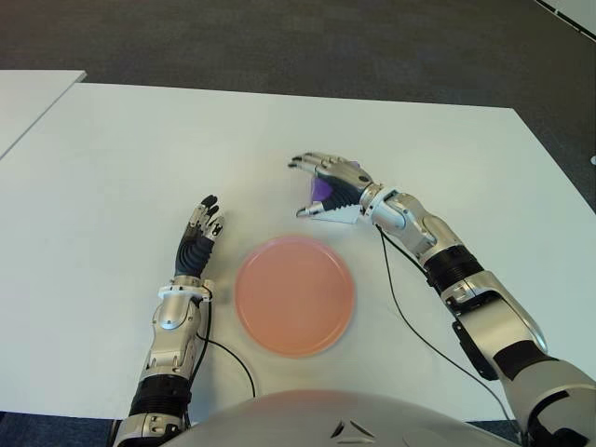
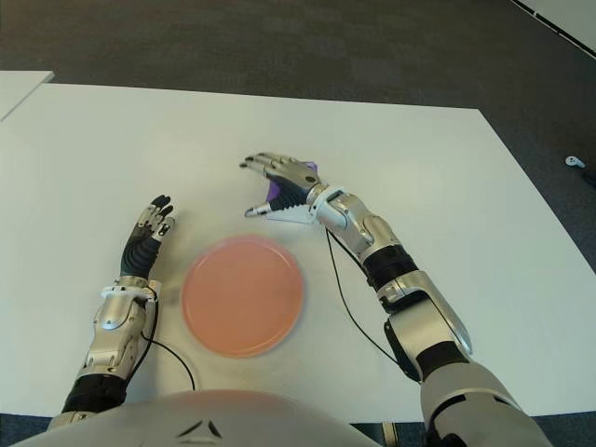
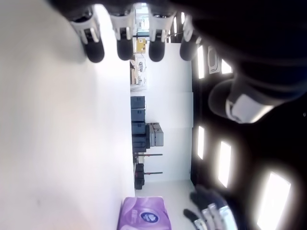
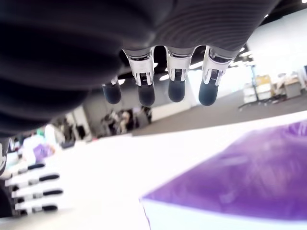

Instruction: Put the tissue paper into the plate.

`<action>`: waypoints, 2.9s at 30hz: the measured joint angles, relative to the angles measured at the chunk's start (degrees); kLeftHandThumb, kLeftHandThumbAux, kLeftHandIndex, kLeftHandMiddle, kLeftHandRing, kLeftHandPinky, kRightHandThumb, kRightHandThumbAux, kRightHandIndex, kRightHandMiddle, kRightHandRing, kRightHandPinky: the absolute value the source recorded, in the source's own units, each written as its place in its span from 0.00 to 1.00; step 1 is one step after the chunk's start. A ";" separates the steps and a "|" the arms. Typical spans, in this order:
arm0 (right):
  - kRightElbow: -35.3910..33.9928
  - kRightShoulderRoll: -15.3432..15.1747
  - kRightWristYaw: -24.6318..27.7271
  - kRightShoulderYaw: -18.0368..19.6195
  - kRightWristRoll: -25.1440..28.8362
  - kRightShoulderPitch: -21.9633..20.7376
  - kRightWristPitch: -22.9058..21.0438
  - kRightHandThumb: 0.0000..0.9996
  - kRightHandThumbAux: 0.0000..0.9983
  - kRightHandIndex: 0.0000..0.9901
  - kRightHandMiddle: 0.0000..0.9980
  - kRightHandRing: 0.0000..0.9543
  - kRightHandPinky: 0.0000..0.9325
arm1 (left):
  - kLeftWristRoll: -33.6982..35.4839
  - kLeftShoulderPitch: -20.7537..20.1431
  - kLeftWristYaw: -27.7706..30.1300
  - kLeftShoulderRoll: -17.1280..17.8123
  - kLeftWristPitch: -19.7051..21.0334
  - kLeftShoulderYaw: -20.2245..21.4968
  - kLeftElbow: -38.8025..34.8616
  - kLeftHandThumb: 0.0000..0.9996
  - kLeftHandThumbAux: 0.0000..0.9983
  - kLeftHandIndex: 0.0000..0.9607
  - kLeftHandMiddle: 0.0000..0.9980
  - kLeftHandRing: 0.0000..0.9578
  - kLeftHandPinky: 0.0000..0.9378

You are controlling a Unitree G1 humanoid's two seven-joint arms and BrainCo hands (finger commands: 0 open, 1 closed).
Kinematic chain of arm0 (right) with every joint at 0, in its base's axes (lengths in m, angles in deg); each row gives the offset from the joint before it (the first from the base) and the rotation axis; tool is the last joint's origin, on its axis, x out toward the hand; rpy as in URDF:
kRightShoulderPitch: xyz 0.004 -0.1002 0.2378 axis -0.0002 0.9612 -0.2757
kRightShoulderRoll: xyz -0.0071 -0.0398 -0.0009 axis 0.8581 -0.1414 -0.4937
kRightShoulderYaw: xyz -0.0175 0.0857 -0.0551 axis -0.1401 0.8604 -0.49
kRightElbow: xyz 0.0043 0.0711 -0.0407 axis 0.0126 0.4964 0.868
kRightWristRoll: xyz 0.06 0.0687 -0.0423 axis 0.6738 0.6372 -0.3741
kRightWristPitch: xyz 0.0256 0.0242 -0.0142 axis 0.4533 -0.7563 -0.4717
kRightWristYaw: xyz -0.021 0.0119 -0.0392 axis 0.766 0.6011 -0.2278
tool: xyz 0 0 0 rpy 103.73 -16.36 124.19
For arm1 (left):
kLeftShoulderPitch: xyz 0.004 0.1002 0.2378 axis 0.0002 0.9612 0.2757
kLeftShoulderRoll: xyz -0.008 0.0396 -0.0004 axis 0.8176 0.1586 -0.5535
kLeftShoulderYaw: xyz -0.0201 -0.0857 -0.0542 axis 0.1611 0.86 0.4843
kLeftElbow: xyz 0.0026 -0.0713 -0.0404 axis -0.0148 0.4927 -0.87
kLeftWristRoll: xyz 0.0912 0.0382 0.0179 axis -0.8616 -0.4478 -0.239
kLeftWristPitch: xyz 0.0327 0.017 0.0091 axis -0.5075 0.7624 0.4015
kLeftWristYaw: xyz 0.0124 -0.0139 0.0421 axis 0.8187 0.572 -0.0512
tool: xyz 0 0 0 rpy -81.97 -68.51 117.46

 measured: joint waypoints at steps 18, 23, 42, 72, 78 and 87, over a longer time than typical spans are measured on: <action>13.67 -2.42 -1.35 -3.33 -3.86 -6.52 1.62 0.28 0.36 0.00 0.00 0.00 0.00 | 0.43 -0.54 0.01 0.00 -1.00 0.28 1.23 0.00 0.47 0.00 0.00 0.00 0.00; 18.64 -1.69 -2.84 -3.77 -3.85 -8.54 1.76 0.28 0.36 0.00 0.00 0.00 0.00 | 0.53 -0.78 0.01 0.02 -1.14 0.42 1.68 0.00 0.47 0.00 0.00 0.00 0.00; 25.35 -1.43 -4.49 -3.21 -2.22 -11.75 1.74 0.30 0.38 0.00 0.00 0.00 0.00 | 1.07 -1.57 0.10 0.27 -1.37 1.11 2.61 0.00 0.47 0.00 0.00 0.00 0.00; 22.57 -1.47 -4.49 0.13 1.35 -8.77 1.12 0.27 0.34 0.00 0.00 0.00 0.00 | 1.39 -1.71 0.24 0.76 -1.29 1.71 3.05 0.00 0.45 0.00 0.00 0.00 0.00; 22.10 -1.39 -4.43 0.76 2.45 -8.17 0.98 0.27 0.34 0.00 0.00 0.00 0.00 | 1.41 -1.63 0.24 0.78 -1.32 1.73 3.04 0.00 0.45 0.00 0.00 0.00 0.00; 20.47 -0.85 -2.88 1.79 4.68 -5.74 -0.07 0.28 0.35 0.00 0.00 0.00 0.00 | 1.39 -1.47 0.24 0.91 -1.40 1.76 3.02 0.00 0.47 0.00 0.00 0.00 0.00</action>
